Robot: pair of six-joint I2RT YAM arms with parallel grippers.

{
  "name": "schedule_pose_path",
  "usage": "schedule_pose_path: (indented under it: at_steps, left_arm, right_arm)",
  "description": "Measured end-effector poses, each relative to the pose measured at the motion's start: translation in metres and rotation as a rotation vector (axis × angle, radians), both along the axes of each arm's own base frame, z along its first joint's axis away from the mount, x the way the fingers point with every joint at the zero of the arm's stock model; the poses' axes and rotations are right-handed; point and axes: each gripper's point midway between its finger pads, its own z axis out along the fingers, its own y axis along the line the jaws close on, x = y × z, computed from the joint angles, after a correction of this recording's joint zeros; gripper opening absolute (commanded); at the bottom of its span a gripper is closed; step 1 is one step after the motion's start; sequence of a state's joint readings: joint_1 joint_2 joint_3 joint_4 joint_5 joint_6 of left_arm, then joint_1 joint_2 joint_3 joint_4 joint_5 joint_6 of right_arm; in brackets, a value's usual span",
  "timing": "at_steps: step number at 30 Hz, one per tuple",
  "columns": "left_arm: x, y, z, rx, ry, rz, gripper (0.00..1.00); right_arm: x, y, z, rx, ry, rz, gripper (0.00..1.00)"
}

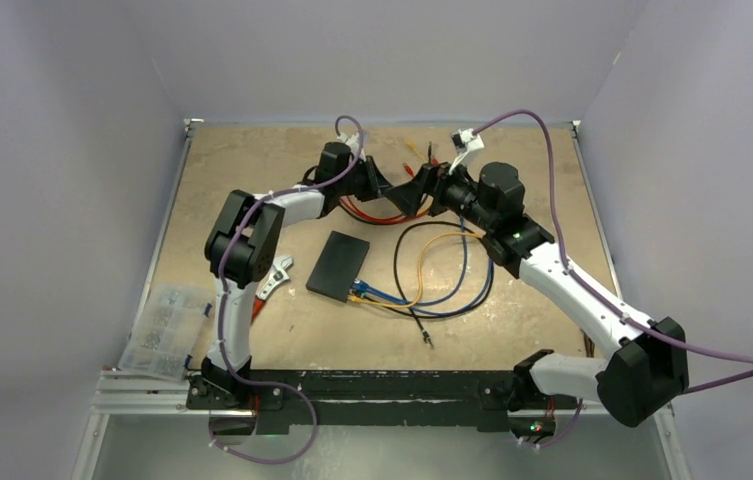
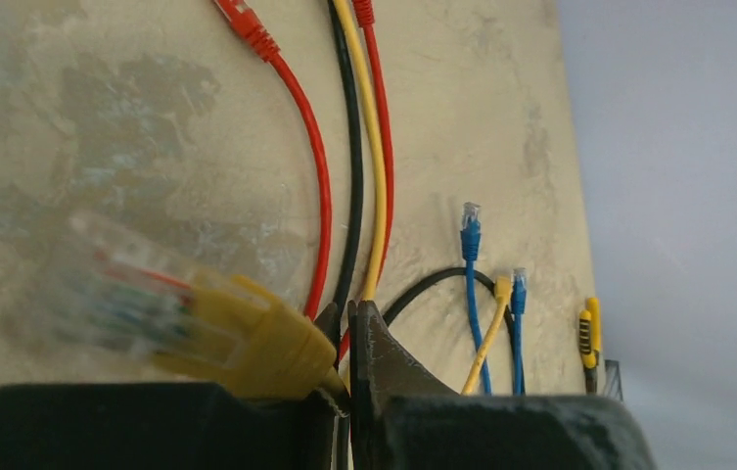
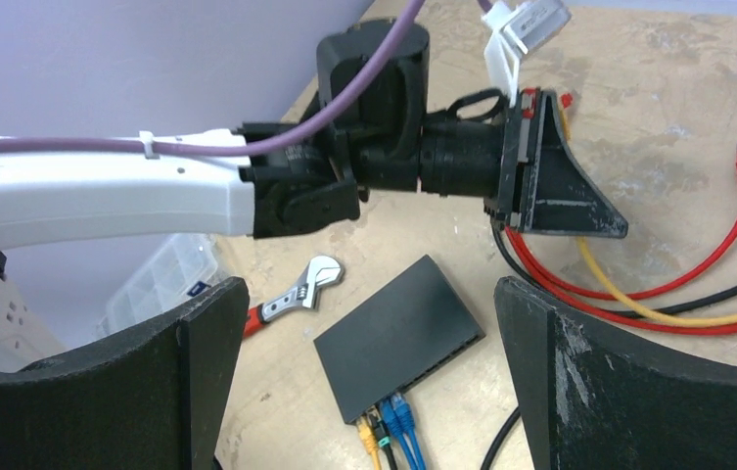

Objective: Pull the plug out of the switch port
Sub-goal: Place the connector at the center of the board.

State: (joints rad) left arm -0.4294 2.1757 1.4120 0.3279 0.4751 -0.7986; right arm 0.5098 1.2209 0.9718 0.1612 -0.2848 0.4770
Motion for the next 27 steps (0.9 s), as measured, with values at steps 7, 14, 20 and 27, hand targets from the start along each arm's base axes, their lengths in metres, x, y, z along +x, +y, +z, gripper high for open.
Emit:
schedule_pose_path:
  at_steps: [7, 14, 20, 27]
  left_arm:
    - [0.016, 0.016, 0.001, 0.189, -0.019, 0.026, 0.22]
    - [0.019, 0.041, -0.005, 0.372, -0.021, 0.057, 0.39]
    - [0.018, 0.067, 0.013, 0.513, -0.068, 0.102, 0.57]
    - [0.001, 0.099, 0.078, 0.599, -0.195, 0.193, 0.68]
  right_arm:
    - [0.0, 0.003, -0.011, -0.017, 0.031, 0.017, 0.99]
    - [-0.001, 0.003, -0.017, -0.037, 0.04, 0.022, 0.99]
    - [0.0, 0.003, -0.019, -0.047, 0.037, 0.024, 0.99]
    - [0.0, 0.003, -0.035, -0.069, 0.068, 0.031, 0.99]
